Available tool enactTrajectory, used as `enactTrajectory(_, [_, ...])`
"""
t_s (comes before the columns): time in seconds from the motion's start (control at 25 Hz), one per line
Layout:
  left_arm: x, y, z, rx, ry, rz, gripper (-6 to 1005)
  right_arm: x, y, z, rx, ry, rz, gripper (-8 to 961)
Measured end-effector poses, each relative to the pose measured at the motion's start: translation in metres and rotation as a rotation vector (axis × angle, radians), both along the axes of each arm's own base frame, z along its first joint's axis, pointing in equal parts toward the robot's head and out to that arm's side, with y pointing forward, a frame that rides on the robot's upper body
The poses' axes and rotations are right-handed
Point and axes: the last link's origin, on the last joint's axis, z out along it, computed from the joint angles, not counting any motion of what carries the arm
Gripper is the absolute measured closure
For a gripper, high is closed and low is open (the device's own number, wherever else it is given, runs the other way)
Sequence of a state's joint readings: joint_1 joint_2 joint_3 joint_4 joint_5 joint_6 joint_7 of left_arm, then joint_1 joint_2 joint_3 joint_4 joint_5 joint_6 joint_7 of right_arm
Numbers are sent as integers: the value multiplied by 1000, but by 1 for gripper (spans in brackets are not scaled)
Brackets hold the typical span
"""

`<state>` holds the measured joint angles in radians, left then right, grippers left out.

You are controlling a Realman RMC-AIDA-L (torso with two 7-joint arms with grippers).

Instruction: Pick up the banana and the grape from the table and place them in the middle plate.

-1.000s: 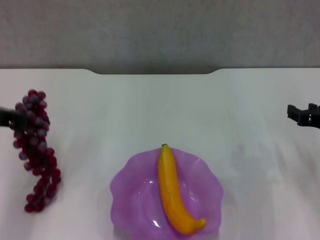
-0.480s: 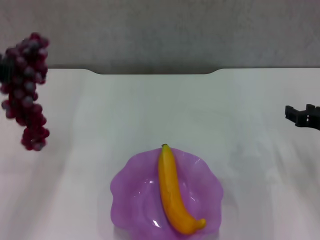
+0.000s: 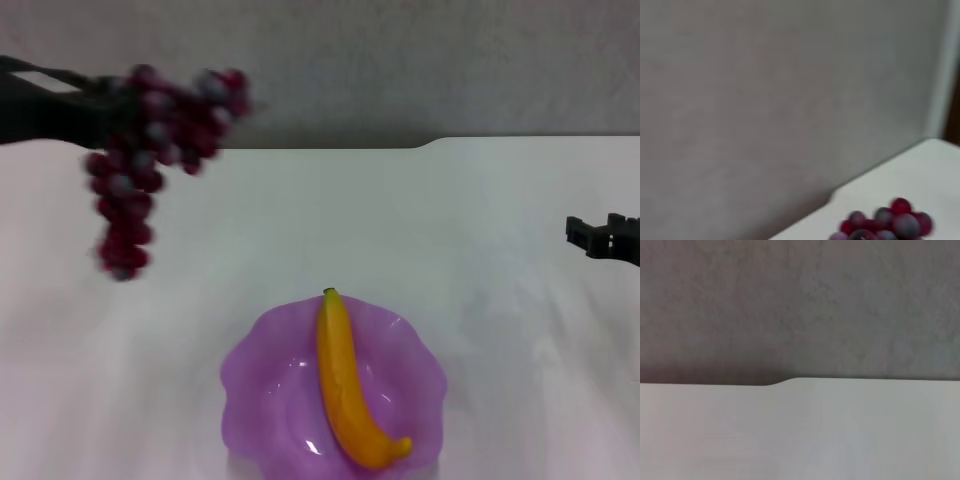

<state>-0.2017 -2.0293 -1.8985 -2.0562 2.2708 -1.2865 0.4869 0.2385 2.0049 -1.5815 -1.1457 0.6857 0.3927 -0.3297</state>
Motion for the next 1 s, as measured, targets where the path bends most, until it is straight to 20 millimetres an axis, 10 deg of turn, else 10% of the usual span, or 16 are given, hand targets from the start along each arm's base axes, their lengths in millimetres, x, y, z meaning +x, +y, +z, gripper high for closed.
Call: enactTrajectory(1.0, [53,-35,-91,-450,7,-246,858,-7,2,-3,-14,2,16,400])
